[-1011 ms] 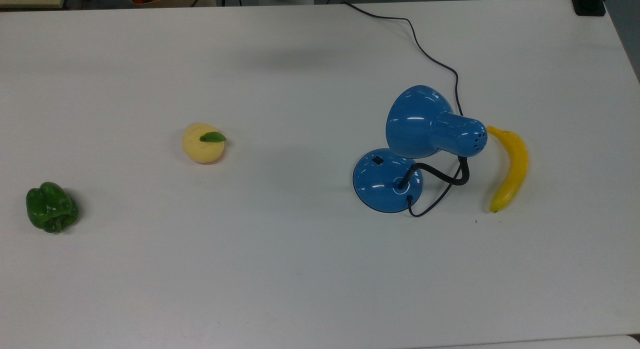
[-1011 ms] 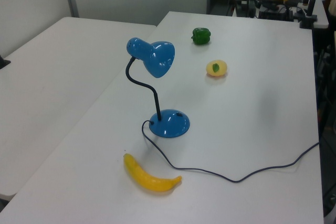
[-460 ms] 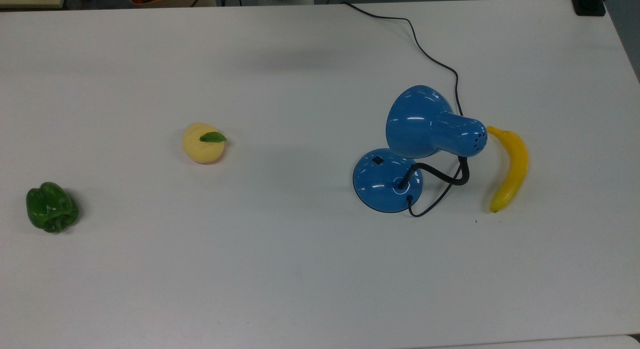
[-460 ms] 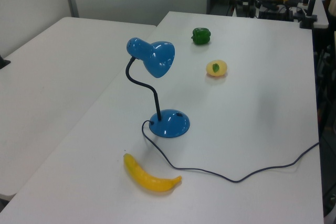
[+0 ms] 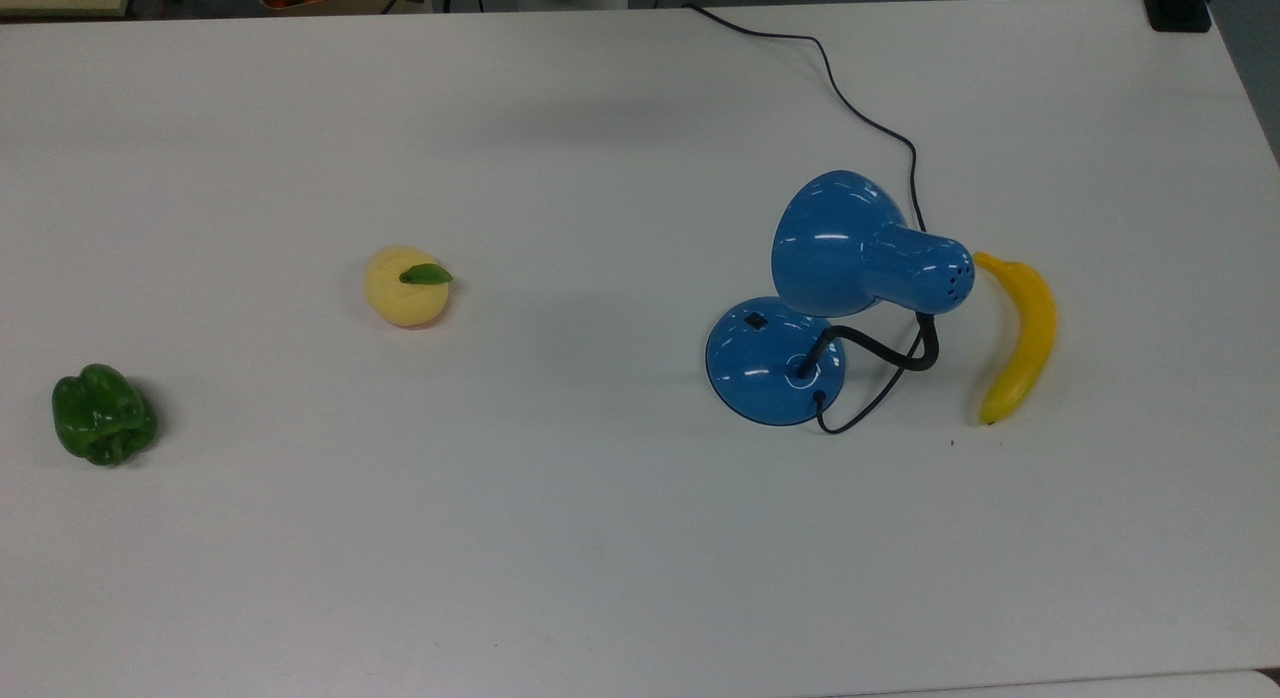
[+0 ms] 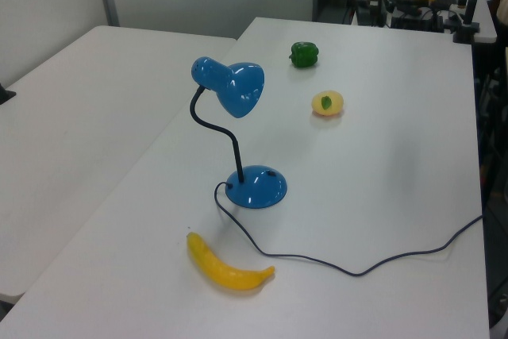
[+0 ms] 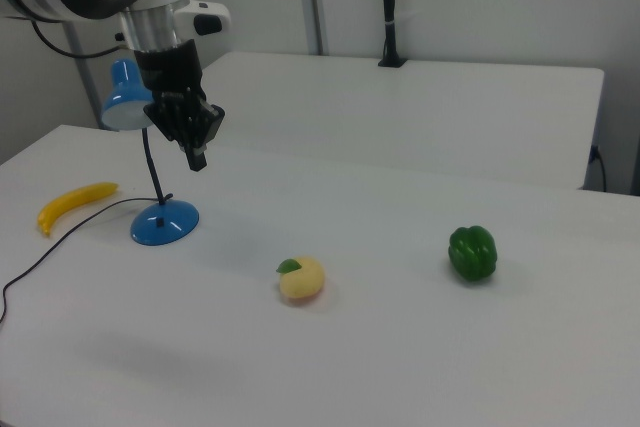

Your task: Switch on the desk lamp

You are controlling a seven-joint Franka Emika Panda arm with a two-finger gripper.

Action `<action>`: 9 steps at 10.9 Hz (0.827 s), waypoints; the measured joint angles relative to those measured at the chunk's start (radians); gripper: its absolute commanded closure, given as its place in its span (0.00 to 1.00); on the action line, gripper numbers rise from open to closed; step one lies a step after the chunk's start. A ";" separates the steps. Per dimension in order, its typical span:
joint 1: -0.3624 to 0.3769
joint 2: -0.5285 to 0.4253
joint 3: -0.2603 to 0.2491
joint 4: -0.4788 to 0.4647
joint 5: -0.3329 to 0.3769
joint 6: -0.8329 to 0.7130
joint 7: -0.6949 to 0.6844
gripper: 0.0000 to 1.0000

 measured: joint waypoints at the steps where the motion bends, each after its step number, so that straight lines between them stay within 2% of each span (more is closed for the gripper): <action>1: 0.006 0.007 0.007 -0.003 0.000 0.002 0.000 1.00; 5: 0.052 0.056 0.030 -0.033 0.000 0.095 0.000 1.00; 9: 0.135 0.111 0.046 -0.126 0.000 0.253 -0.003 1.00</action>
